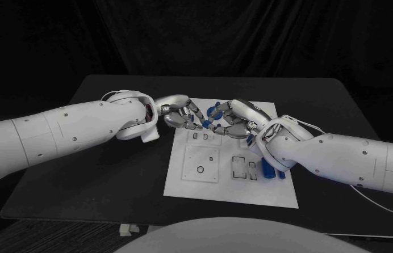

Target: Assemble the parts on the task board

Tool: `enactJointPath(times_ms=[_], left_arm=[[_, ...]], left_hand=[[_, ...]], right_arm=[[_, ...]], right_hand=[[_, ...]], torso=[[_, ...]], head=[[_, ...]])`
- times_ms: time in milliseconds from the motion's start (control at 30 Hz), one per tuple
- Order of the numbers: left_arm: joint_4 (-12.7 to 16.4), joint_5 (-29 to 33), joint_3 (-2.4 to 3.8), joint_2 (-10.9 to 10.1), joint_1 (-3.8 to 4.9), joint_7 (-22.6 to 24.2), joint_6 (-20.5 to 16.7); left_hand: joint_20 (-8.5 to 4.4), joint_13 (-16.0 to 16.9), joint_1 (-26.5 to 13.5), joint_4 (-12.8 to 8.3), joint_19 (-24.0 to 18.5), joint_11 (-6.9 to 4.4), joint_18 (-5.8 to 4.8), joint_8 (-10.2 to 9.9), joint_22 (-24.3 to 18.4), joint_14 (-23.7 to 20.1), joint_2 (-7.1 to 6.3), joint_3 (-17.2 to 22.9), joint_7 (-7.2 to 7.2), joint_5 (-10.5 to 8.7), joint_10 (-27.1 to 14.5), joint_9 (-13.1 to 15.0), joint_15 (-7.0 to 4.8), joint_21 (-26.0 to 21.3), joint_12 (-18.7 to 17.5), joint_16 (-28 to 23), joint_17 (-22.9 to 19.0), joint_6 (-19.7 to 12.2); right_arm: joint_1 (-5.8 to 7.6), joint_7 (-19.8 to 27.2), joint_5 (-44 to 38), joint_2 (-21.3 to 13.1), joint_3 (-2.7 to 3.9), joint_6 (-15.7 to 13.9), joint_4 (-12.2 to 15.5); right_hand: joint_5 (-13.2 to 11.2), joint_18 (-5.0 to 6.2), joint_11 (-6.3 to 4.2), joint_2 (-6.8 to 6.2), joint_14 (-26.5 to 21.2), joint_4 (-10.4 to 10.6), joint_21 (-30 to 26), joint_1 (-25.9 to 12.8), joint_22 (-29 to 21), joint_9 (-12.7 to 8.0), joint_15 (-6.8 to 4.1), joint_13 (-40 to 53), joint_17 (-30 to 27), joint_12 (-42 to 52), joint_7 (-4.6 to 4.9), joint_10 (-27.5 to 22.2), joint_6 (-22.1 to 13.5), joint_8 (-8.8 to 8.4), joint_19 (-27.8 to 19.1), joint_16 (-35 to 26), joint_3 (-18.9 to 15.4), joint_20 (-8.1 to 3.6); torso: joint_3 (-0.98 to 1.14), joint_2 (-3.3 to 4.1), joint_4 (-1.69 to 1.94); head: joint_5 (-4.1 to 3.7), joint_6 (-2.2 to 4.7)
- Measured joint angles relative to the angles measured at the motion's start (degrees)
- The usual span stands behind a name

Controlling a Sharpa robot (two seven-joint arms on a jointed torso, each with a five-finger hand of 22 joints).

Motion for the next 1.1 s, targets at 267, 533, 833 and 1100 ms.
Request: enactJointPath(times_ms=[267,533,833,1100], left_arm=[[-0.4,0.0,-0.01,0.5,-0.27,0.6,-0.7],[-0.5,-0.1,-0.04,0.6,-0.37,1.6,-1.4],[-0.5,-0.1,-0.02,0.7,-0.41,3.3,-2.0],[-0.5,-0.1,0.0,0.8,-0.42,4.5,-2.8]], left_hand=[[0.0,0.0,0.0,0.7,0.0,0.0,0.0,0.7,0.0,0.0,0.0,-0.7,-0.27,0.23,0.0,-0.1,0.0,0.0,0.0,0.0,0.0,0.3],[-0.01,0.0,0.6,1.0,0.0,-0.01,0.0,2.4,0.0,0.0,0.56,-1.0,-0.92,1.63,0.0,-0.2,0.0,0.0,0.0,0.0,0.0,1.7],[-0.01,0.0,1.6,1.0,0.0,-0.1,0.0,3.8,0.0,0.0,0.94,-1.0,-1.43,3.87,-0.1,-0.5,-0.03,0.0,0.2,0.0,0.0,3.3],[-0.01,0.0,2.1,0.9,0.0,-0.41,0.0,4.3,0.0,0.0,1.01,-1.2,-1.67,3.88,0.0,-0.6,-0.39,0.3,0.7,0.0,0.0,3.9]], right_arm=[[0.0,0.3,0.5,0.1,0.03,-0.3,-0.1],[0.0,0.3,0.7,0.3,0.03,-0.3,-0.6],[0.01,0.2,0.8,0.5,0.02,-0.3,-0.9],[0.01,0.1,0.9,0.7,0.02,-0.2,-1.2]], right_hand=[[0.0,0.0,-0.2,0.0,0.0,0.0,0.0,0.0,0.0,0.0,0.0,0.0,0.0,0.0,0.0,-0.2,0.0,-0.01,0.0,0.0,0.0,0.0],[-0.2,0.0,-0.2,0.0,0.2,0.0,0.0,0.0,0.0,0.0,-0.2,0.0,0.0,0.0,0.0,-0.2,0.0,-0.12,0.0,0.0,0.0,0.0],[-0.4,0.0,-0.2,-0.01,0.2,-0.3,0.0,0.0,0.0,0.1,-0.2,0.0,0.0,0.0,-0.2,-0.2,-0.2,0.12,0.0,0.0,0.3,0.0],[-0.4,0.01,-0.2,-0.12,0.2,-0.4,0.0,-0.1,0.0,0.2,-0.2,0.0,0.0,0.0,-0.19,-0.2,-0.2,0.13,-0.2,0.0,0.4,-0.2]], torso=[[-0.05,-0.03,0.16],[-0.09,-0.04,0.2],[-0.09,-0.08,0.25],[-0.09,-0.09,0.24]], head=[[0.04,0.0],[0.12,0.01],[0.08,0.01],[0.08,0.01]])
